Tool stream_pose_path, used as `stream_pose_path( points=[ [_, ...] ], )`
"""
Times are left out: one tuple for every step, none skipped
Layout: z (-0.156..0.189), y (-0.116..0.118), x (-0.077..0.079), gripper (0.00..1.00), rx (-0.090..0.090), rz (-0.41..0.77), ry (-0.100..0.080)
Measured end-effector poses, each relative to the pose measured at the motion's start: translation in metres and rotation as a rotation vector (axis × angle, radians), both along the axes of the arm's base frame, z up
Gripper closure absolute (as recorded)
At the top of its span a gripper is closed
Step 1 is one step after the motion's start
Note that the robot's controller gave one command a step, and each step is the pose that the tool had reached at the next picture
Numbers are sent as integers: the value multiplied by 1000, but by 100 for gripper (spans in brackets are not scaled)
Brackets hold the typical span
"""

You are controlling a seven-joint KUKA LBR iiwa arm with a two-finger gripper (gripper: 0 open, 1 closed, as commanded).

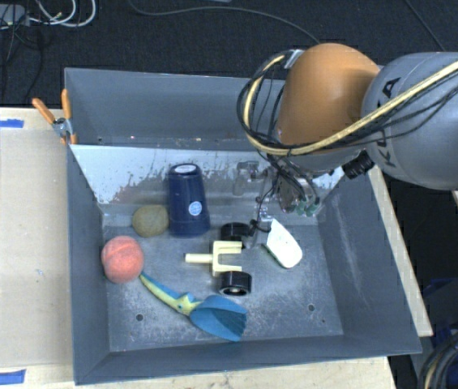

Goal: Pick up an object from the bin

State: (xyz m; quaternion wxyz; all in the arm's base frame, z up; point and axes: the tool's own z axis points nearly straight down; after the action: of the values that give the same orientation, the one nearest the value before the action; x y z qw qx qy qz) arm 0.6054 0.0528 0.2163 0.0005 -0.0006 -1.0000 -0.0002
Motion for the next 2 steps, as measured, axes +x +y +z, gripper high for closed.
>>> stream_pose_path(
  points=[
    [0,0,0,0,0,0,0],
    [-48,-1,0,0,0,104,-3]
  ],
)
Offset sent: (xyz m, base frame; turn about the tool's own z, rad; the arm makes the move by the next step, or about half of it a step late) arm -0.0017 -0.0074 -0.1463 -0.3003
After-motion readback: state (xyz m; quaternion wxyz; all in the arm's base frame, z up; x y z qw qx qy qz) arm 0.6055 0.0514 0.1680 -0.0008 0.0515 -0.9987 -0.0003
